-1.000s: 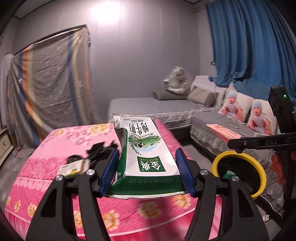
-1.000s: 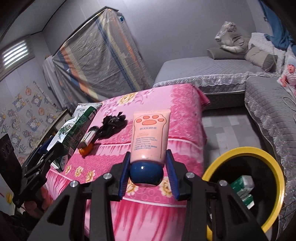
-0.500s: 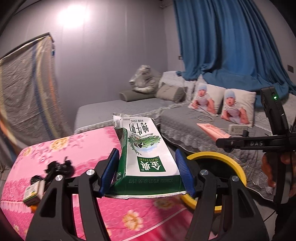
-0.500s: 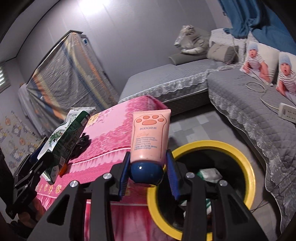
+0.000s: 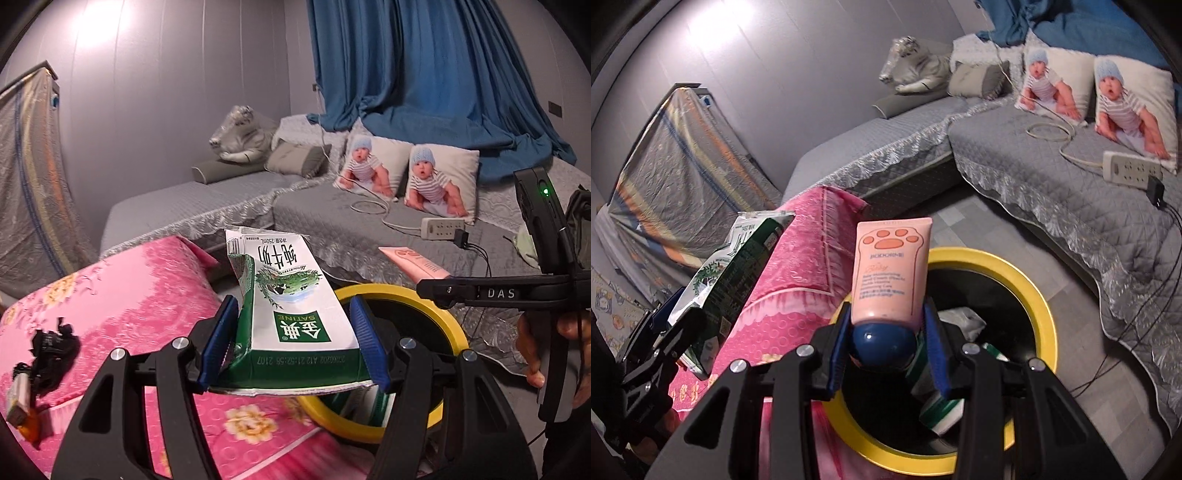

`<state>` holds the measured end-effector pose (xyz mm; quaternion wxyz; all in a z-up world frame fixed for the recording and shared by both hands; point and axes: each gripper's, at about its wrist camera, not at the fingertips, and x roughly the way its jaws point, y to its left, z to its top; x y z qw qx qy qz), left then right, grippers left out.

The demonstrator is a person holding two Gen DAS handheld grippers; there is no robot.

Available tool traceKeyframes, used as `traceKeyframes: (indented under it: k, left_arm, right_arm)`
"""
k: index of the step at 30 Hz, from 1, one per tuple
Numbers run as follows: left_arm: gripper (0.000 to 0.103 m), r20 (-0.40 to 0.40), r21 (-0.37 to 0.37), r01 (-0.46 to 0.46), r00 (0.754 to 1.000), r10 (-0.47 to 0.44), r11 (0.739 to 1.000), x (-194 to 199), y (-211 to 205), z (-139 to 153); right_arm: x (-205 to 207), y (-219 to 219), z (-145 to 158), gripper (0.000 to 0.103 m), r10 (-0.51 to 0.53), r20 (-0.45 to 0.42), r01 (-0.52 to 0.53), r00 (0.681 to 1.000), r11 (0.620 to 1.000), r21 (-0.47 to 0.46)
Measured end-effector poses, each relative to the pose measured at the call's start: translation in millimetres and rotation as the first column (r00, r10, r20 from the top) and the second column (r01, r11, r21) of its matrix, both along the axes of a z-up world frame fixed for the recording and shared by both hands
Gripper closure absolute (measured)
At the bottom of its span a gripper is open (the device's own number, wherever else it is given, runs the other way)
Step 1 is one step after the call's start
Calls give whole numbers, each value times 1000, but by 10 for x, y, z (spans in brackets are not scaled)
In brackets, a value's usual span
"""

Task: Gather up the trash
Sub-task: 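Carry the milk carton and pink tube over the bin and open both tools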

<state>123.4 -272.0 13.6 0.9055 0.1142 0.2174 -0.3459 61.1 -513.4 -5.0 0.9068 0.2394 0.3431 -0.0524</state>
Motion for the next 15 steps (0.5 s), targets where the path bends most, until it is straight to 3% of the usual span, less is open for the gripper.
traceKeyframes:
  k: [15]
  left_arm:
    - [44,-148,46,71,987,-64,996,232,-542,-544]
  right_arm:
    - [62,-184,-506,68,-50,-103,55,993,997,47]
